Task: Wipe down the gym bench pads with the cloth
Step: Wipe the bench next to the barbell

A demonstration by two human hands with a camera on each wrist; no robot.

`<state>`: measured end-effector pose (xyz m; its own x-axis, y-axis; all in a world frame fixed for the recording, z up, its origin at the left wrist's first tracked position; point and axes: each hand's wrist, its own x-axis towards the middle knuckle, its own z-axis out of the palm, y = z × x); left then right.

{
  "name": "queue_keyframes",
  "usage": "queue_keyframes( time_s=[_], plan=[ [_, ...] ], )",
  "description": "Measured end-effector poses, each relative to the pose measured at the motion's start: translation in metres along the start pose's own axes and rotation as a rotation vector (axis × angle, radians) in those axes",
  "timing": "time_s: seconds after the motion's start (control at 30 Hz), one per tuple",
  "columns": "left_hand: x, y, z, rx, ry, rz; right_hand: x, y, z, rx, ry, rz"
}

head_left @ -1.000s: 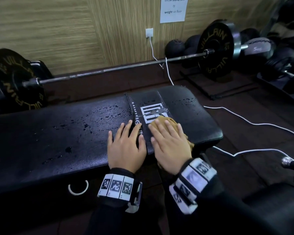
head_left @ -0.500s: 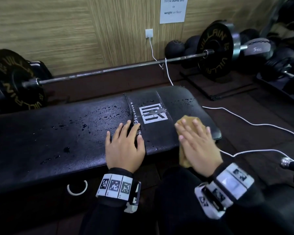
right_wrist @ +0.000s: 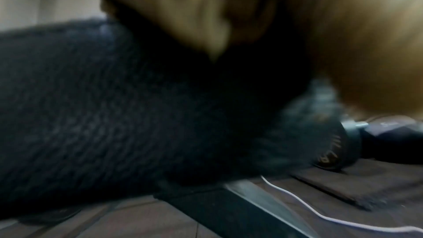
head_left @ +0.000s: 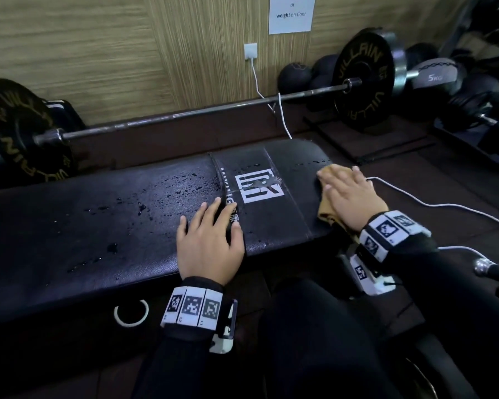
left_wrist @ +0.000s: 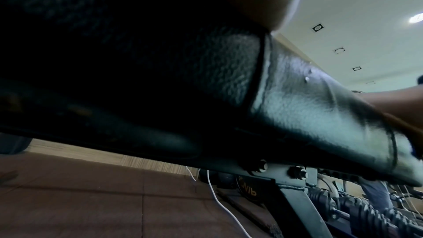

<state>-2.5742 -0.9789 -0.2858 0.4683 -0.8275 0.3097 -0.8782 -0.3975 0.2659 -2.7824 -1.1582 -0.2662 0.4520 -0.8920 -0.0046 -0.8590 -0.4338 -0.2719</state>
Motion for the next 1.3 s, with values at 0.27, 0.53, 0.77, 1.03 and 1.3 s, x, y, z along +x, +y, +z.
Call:
queue_keyframes(
  time_s=[0.27,0.53,0.77,1.03,1.3],
  plan=[
    [0.000,-0.002,0.003,0.016,-0.002,0.008,-0.068,-0.012,0.021,0.676,0.299,0.342],
    [0.001,-0.005,0.004,0.020,0.001,0.027,-0.114,-0.113,0.070,0.872,0.210,0.339],
    [-0.001,-0.008,0.004,0.003,0.009,0.055,-0.117,-0.111,0.082,0.889,0.211,0.238],
    [-0.002,-0.007,0.005,0.011,-0.002,0.049,-0.106,-0.085,0.060,0.856,0.292,0.358],
    [0.003,-0.027,-0.002,-0.007,-0.082,0.080,-0.109,-0.091,0.065,0.757,0.232,0.291]
  ],
)
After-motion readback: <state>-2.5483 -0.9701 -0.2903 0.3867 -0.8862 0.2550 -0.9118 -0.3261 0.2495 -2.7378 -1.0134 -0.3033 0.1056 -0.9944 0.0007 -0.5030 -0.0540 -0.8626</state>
